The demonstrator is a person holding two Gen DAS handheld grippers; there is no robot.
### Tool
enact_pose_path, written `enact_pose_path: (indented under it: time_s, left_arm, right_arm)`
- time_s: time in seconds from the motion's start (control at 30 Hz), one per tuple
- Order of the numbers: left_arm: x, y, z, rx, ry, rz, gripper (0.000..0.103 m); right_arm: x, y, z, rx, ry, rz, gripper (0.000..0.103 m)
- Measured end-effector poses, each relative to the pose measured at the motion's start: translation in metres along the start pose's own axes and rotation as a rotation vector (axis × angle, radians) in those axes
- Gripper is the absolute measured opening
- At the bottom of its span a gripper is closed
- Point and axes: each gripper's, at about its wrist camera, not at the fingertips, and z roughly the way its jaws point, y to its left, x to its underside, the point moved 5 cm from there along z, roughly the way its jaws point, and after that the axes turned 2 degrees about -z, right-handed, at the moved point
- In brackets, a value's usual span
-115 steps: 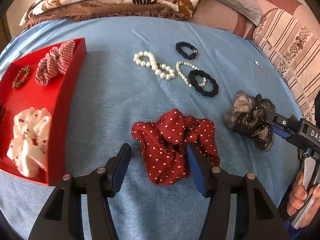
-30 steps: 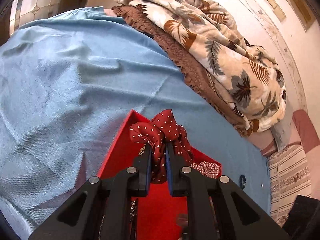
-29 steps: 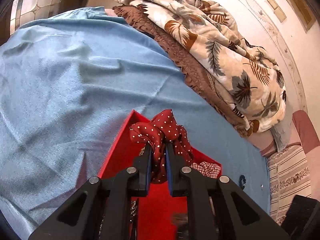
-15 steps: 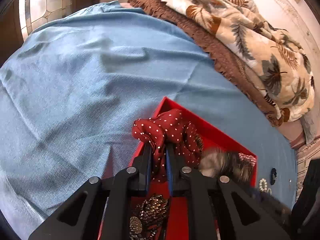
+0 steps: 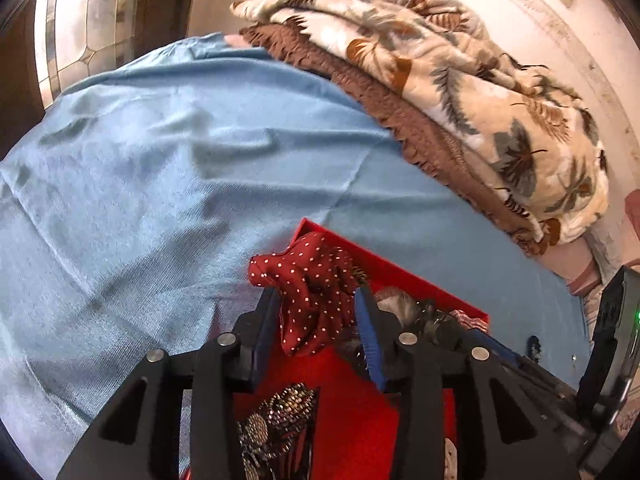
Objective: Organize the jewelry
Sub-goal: 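Lower the red and grey scrunchies into the red tray and open both grippers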
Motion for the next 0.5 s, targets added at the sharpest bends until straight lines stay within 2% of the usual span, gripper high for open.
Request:
enact_pose_path:
  time_s: [0.13,0.3,0.37,0.5]
  left_arm:
    - [0.004,-0.004,-0.010,0.004,-0.014,0.019,0.042]
    - [0.013,-0.010,-0.021,0.012,-0.031,0.050,0.042]
    - [0.018,-0.015,-0.025,0.002,-0.044,0.068,0.043]
    - [0.031,-0.025,-0.036,-0.016,-0.086,0.100,0.051]
  right_arm:
    - [0.003,-0.005,-0.024,-0.004,-0.019,0.011,0.061]
    - [0.026,-0.020,-0.070,0.025,-0.040,-0.003,0.061]
    - [0.040,-0.032,-0.097,0.052,-0.064,-0.015,0.062]
    - [0.074,-0.061,-0.149,0.144,-0.137,-0.038,0.069]
